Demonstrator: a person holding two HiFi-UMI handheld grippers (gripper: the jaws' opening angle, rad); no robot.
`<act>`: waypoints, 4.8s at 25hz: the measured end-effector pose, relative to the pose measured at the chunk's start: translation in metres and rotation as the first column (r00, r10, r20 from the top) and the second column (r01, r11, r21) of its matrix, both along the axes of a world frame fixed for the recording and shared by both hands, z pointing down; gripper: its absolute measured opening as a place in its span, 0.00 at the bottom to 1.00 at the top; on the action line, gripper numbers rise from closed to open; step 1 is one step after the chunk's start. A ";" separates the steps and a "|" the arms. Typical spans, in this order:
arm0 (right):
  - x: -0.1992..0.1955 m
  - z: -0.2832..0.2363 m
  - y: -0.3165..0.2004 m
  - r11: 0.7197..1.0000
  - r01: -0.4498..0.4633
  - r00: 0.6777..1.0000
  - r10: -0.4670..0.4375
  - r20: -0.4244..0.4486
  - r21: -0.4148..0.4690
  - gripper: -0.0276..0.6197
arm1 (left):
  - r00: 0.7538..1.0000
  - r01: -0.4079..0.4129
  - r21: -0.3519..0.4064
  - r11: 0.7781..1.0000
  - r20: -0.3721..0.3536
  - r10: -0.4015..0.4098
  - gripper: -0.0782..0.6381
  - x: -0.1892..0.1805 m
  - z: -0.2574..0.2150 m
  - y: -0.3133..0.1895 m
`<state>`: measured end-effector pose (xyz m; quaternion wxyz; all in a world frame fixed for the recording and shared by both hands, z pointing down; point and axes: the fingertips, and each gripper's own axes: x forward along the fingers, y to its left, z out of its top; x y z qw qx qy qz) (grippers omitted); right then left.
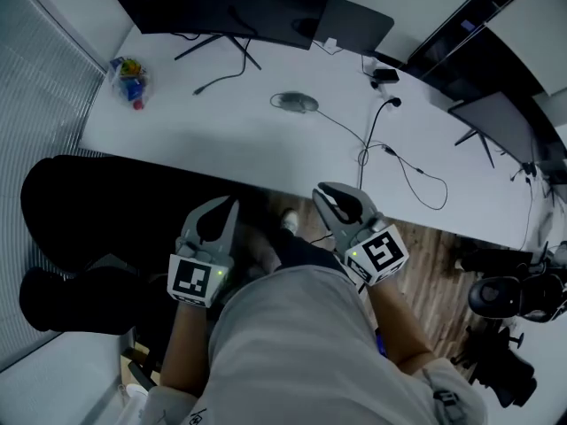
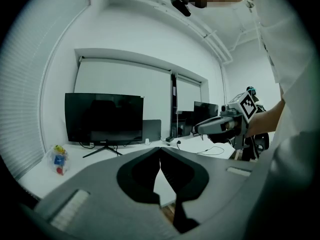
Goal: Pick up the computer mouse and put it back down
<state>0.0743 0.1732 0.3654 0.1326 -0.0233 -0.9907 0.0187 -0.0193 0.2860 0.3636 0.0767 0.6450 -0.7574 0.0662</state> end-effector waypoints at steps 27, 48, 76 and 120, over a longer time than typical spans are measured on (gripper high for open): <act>0.031 0.031 -0.190 0.970 -0.207 0.978 0.204 -0.036 -0.129 0.12 | 0.950 -0.287 -0.193 0.938 0.070 0.305 0.13 -0.033 0.053 -0.254; 0.042 0.034 -0.216 0.813 -0.578 0.811 0.564 -0.156 -0.062 0.12 | 0.755 -0.591 -0.386 0.709 0.047 0.654 0.43 -0.072 0.182 -0.346; 0.065 0.047 -0.207 0.715 -0.699 0.686 0.674 -0.274 0.007 0.12 | 0.586 -0.685 -0.534 0.496 0.001 0.810 0.59 -0.084 0.297 -0.381; 0.021 0.026 -0.204 0.821 -0.571 0.812 0.560 -0.164 -0.026 0.12 | 0.762 -0.526 -0.528 0.667 0.054 0.645 0.58 -0.116 0.214 -0.341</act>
